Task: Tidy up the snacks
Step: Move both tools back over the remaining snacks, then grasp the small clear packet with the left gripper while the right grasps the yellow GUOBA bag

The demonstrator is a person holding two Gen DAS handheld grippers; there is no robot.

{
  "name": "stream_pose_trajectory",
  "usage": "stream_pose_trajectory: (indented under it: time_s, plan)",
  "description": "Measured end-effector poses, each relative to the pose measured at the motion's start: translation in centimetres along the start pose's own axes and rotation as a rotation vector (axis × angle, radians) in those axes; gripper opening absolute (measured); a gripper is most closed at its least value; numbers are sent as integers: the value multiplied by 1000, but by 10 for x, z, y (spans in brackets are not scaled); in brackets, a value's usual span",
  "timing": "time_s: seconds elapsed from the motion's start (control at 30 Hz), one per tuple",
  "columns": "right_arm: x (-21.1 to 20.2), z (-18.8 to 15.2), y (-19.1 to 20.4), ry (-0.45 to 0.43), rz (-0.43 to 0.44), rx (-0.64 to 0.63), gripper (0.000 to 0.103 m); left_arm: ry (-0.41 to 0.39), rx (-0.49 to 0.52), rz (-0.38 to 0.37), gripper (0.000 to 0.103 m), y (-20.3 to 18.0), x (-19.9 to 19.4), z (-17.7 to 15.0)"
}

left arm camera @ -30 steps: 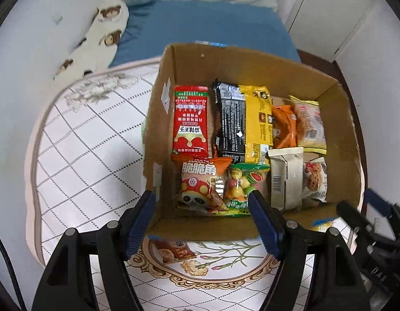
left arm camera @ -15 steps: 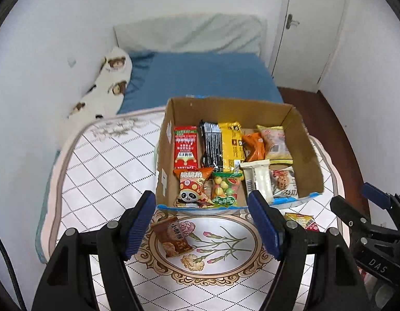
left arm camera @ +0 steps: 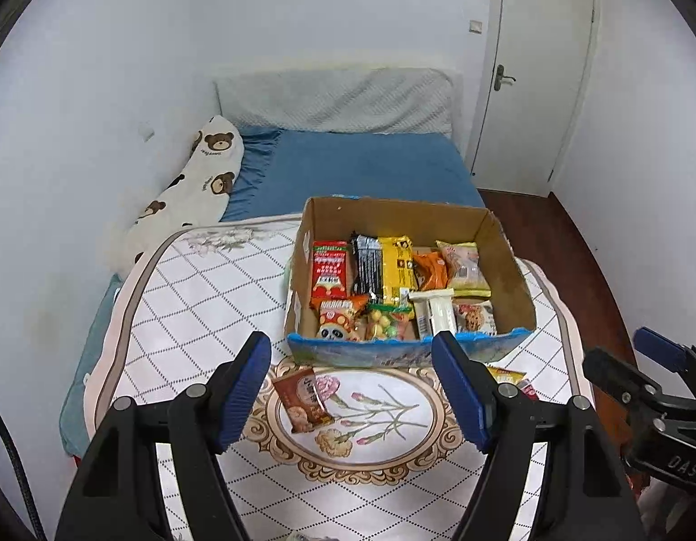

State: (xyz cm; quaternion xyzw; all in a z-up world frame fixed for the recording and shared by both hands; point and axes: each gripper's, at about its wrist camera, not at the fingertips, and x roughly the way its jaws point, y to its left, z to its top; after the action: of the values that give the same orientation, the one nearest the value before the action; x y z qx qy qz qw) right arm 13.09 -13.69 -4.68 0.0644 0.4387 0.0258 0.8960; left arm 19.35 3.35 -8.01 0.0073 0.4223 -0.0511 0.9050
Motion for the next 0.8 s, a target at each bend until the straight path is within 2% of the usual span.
stream_pose_trajectory:
  time_s: [0.03,0.07,0.1,0.17,0.23,0.4,0.53,0.63,0.67,0.7,0.73,0.8]
  plan:
    - [5,-4,-5,15,-4,10,99,4,-2,0,73,0,-1,-3]
    - [11,-8,-10,35,-12,21,99,19,-8,-1,77,1,4,-8]
    - [17,-11,-15,52,-20,30,99,34,-16,-2,89,2,7,-13]
    - [40,-21,-32,112,-29,57,100,82,-43,-4,97,8,24,-26]
    - [69,-32,-51,166,-42,91,100,134,-58,17,97,12,42,-38]
    - [157,-60,-90,327,-38,185,100,329,-124,81,97,34,106,-81]
    - [222,-78,-107,420,-55,250,99,477,-161,148,97,57,146,-119]
    - [255,-85,-108,450,-113,235,98,552,-179,182,97,72,161,-142]
    - [262,-87,-106,456,-123,227,97,570,-181,194,97,77,164,-150]
    - [267,-88,-104,461,-135,217,91,583,-183,196,97,80,164,-155]
    - [273,-92,-100,469,-143,196,80,600,-183,201,97,85,165,-162]
    - [280,-98,-93,493,-152,170,66,618,-174,202,97,89,164,-170]
